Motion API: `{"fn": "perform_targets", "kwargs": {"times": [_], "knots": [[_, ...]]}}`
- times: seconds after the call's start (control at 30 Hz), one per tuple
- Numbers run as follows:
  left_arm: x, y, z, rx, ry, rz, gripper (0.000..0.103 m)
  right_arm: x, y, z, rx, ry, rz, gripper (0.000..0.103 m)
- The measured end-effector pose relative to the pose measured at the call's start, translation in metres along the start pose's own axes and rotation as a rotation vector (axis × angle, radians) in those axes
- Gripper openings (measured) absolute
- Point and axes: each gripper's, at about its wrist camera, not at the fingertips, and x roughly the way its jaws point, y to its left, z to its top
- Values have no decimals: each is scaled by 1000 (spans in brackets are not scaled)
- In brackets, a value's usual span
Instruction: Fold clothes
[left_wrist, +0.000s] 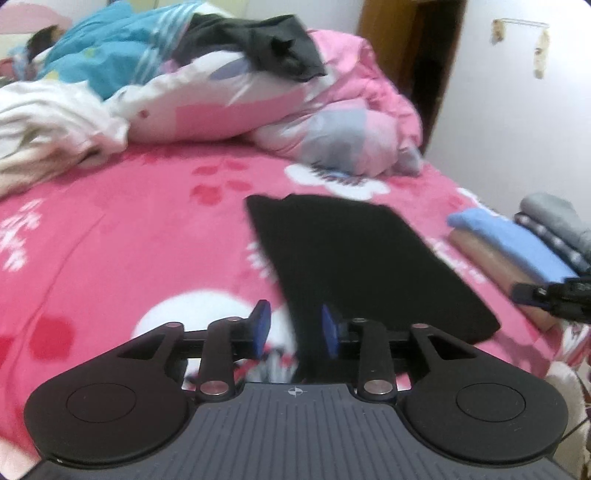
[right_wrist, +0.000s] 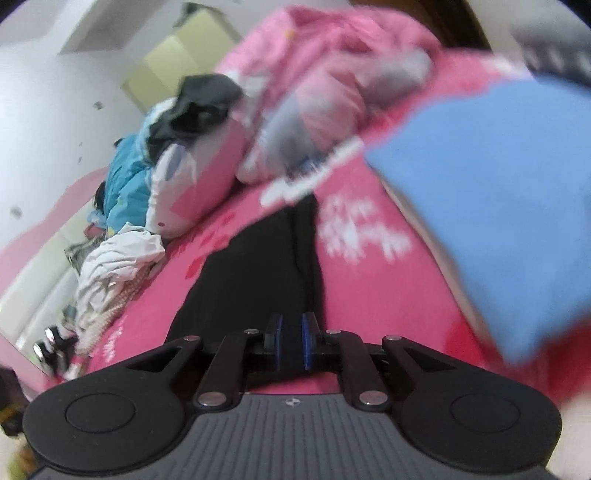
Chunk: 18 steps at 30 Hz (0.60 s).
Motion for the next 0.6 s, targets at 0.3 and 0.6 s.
{"fn": "perform_targets", "kwargs": {"times": [0.3,0.6], "knots": [[58,-23,-2,74,21,-68,33,64,20,-2,-220,22,-102,5],[65,-2,-23,72,4,-137,33,74,42,26,-273,24,-95,4]]}}
